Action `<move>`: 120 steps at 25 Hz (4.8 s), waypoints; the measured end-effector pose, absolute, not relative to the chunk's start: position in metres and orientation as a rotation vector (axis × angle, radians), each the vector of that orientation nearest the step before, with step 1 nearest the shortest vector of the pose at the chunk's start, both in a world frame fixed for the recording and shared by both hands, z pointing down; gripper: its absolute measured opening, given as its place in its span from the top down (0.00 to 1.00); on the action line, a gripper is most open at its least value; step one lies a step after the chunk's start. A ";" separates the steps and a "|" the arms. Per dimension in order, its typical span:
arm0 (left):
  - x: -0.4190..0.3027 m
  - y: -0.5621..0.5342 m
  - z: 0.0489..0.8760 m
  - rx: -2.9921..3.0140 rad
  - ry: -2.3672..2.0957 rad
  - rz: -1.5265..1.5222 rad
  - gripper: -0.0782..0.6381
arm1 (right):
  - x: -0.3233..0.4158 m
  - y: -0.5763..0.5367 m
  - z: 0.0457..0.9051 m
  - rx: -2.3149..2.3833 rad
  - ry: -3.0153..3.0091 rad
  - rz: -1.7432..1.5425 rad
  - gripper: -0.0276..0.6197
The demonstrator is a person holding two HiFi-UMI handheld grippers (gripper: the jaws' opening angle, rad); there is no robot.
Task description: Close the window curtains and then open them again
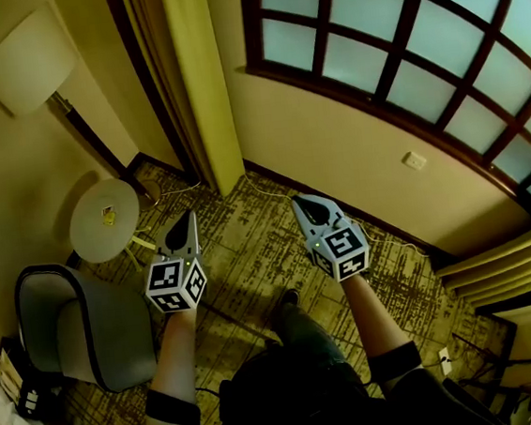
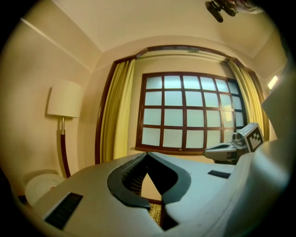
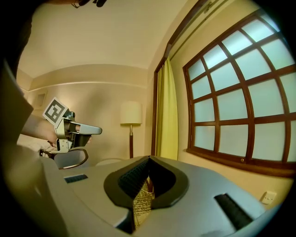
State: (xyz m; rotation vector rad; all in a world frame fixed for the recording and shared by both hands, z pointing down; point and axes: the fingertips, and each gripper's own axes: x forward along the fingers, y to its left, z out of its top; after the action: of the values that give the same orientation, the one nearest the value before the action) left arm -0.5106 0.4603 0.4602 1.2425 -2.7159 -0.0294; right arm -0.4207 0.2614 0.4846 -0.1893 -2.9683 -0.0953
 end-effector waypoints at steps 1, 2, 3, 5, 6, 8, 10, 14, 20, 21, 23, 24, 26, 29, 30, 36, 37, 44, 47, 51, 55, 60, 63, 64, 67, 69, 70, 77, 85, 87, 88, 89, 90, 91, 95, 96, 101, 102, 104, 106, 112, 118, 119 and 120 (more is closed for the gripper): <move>-0.517 0.457 0.460 1.242 -2.718 -0.030 0.89 | -0.429 0.258 0.486 -0.190 -2.970 -0.094 0.96; -0.524 0.454 0.461 1.240 -2.720 -0.029 0.89 | -0.437 0.255 0.488 -0.192 -2.970 -0.088 0.96; -0.531 0.450 0.461 1.237 -2.722 -0.027 0.89 | -0.445 0.252 0.490 -0.194 -2.970 -0.078 0.96; -0.548 0.442 0.462 1.231 -2.724 -0.019 0.89 | -0.464 0.244 0.492 -0.194 -2.972 -0.049 0.96; -0.559 0.438 0.462 1.229 -2.724 -0.015 0.89 | -0.476 0.240 0.493 -0.192 -2.973 -0.035 0.96; -0.584 0.431 0.462 1.225 -2.723 0.000 0.89 | -0.503 0.231 0.496 -0.187 -2.976 -0.013 0.96; -0.611 0.423 0.462 1.218 -2.723 0.010 0.89 | -0.531 0.222 0.501 -0.191 -2.979 0.003 0.96; -0.663 0.396 0.462 1.216 -2.715 0.001 0.89 | -0.583 0.202 0.502 -0.214 -2.975 0.014 0.96; -0.722 0.349 0.445 1.228 -2.729 -0.010 0.89 | -0.649 0.172 0.484 -0.272 -2.977 -0.009 0.96; -0.730 0.345 0.442 1.229 -2.730 -0.013 0.89 | -0.659 0.169 0.480 -0.282 -2.980 -0.017 0.96; -0.745 0.338 0.439 1.224 -2.733 -0.023 0.89 | -0.676 0.166 0.475 -0.303 -2.984 -0.028 0.96; -0.752 0.335 0.437 1.222 -2.734 -0.026 0.89 | -0.683 0.164 0.473 -0.310 -2.987 -0.029 0.96; -0.765 0.327 0.433 1.226 -2.739 -0.027 0.89 | -0.693 0.159 0.469 -0.314 -2.990 -0.033 0.96; -0.784 0.316 0.424 1.239 -2.753 -0.029 0.89 | -0.707 0.152 0.464 -0.315 -3.001 -0.052 0.96; -0.790 0.311 0.421 1.245 -2.759 -0.031 0.89 | -0.711 0.150 0.462 -0.311 -3.008 -0.056 0.96; -0.819 0.280 0.409 1.339 -2.747 -0.028 0.89 | -0.741 0.140 0.452 -0.265 -3.032 -0.074 0.96; -0.824 0.276 0.407 1.355 -2.744 -0.030 0.89 | -0.747 0.139 0.449 -0.257 -3.036 -0.079 0.96; -0.881 0.255 0.392 1.455 -2.725 -0.035 0.89 | -0.792 0.133 0.445 -0.175 -3.033 -0.087 0.96; -0.909 0.247 0.386 1.474 -2.721 -0.033 0.89 | -0.813 0.128 0.448 -0.140 -3.023 -0.076 0.96; -0.950 0.239 0.378 1.488 -2.718 -0.015 0.79 | -0.840 0.126 0.451 -0.119 -3.012 -0.078 0.96; -0.993 0.231 0.354 1.496 -2.761 -0.008 0.63 | -0.863 0.121 0.452 -0.089 -3.002 -0.082 0.96; -1.045 0.221 0.321 1.476 -2.835 0.007 0.46 | -0.882 0.106 0.456 -0.018 -2.984 -0.075 0.96; -1.069 0.214 0.309 1.467 -2.856 -0.012 0.41 | -0.889 0.098 0.453 0.030 -2.979 -0.071 0.96; -1.075 0.210 0.307 1.476 -2.851 -0.015 0.41 | -0.890 0.095 0.453 0.049 -2.977 -0.068 0.96; -1.089 0.197 0.304 1.521 -2.827 0.006 0.41 | -0.896 0.087 0.457 0.109 -2.970 -0.068 0.96; -1.098 0.191 0.303 1.539 -2.817 0.018 0.41 | -0.900 0.084 0.459 0.142 -2.966 -0.067 0.96; -1.102 0.189 0.304 1.544 -2.812 0.019 0.41 | -0.902 0.084 0.459 0.154 -2.963 -0.065 0.96; -1.127 0.183 0.307 1.579 -2.773 0.012 0.45 | -0.917 0.096 0.452 0.191 -2.957 -0.060 0.96; -1.135 0.182 0.305 1.656 -2.757 0.010 0.89 | -0.933 0.099 0.457 0.232 -2.949 -0.038 0.96; -1.133 0.178 0.305 1.685 -2.743 0.015 0.89 | -0.935 0.097 0.459 0.247 -2.945 -0.041 0.96; -1.132 0.176 0.305 1.701 -2.736 0.018 0.89 | -0.935 0.095 0.461 0.258 -2.943 -0.043 0.96; -1.130 0.173 0.305 1.717 -2.730 0.024 0.89 | -0.935 0.094 0.462 0.268 -2.941 -0.042 0.96; -1.127 0.171 0.306 1.732 -2.727 0.035 0.89 | -0.934 0.093 0.463 0.274 -2.941 -0.036 0.96; -1.125 0.168 0.306 1.746 -2.726 0.046 0.89 | -0.933 0.093 0.464 0.279 -2.941 -0.029 0.96; -1.114 0.155 0.305 1.781 -2.730 0.055 0.89 | -0.923 0.086 0.472 0.277 -2.931 -0.025 0.96; -1.110 0.151 0.305 1.783 -2.730 0.057 0.89 | -0.917 0.083 0.474 0.280 -2.928 -0.025 0.96; -1.082 0.121 0.303 1.780 -2.720 0.057 0.89 | -0.876 0.054 0.476 0.345 -2.929 -0.006 0.96; -1.075 0.115 0.303 1.779 -2.715 0.056 0.89 | -0.865 0.046 0.477 0.367 -2.927 -0.002 0.96; -1.058 0.103 0.301 1.779 -2.710 0.060 0.89 | -0.845 0.033 0.474 0.397 -2.928 0.009 0.96; -1.041 0.091 0.299 1.785 -2.707 0.067 0.89 | -0.828 0.024 0.466 0.408 -2.934 0.019 0.96; -0.975 0.038 0.287 1.875 -2.672 0.103 0.89 | -0.768 -0.021 0.465 0.524 -2.942 0.048 0.96; -0.914 -0.014 0.277 1.978 -2.621 0.184 0.89 | -0.720 -0.049 0.459 0.601 -2.957 0.095 0.96; -0.901 -0.023 0.277 1.999 -2.605 0.201 0.89 | -0.710 -0.056 0.460 0.619 -2.957 0.099 0.96; -0.888 -0.032 0.278 2.021 -2.587 0.214 0.89 | -0.701 -0.061 0.460 0.635 -2.957 0.103 0.96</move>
State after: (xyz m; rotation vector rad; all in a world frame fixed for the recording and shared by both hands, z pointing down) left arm -0.8885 -0.0318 0.2776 2.0210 -2.5873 0.2144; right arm -0.7011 -0.0614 0.4600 0.6347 -2.9565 0.1027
